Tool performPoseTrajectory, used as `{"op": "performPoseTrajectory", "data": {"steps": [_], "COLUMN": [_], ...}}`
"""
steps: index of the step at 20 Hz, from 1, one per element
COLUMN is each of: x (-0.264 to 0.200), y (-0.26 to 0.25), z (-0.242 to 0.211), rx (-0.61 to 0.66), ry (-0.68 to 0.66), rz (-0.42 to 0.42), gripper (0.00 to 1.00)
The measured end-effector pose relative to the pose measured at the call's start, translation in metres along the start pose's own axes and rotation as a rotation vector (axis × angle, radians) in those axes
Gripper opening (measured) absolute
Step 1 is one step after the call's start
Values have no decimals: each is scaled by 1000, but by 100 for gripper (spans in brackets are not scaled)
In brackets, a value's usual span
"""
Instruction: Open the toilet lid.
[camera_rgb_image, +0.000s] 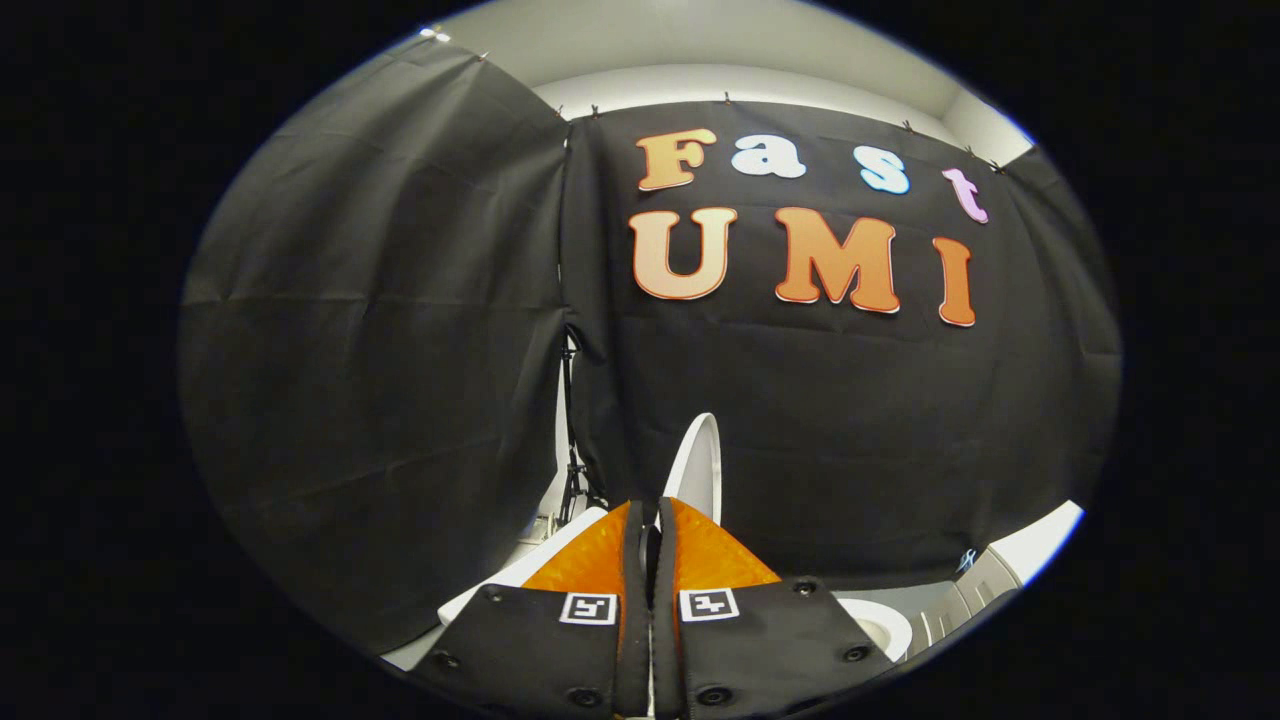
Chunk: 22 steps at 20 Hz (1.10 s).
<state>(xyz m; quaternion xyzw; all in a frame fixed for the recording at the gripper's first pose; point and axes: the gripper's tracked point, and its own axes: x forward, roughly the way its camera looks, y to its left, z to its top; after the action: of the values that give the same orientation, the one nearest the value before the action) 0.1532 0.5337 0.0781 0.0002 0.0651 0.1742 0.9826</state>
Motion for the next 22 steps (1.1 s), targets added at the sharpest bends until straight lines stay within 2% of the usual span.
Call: {"op": "performPoseTrajectory", "data": {"steps": [8,12,14,20,22], "x": [10,8,4,-12,-15], "y": [23,35,40,19,-1], "z": [-3,-4,-3,31,41], "rx": [-1,-3,7,24,48], "ry": [5,8,12,-44,-55], "rz": [-9,10,42,46,48], "gripper": [10,20,30,95,95]}}
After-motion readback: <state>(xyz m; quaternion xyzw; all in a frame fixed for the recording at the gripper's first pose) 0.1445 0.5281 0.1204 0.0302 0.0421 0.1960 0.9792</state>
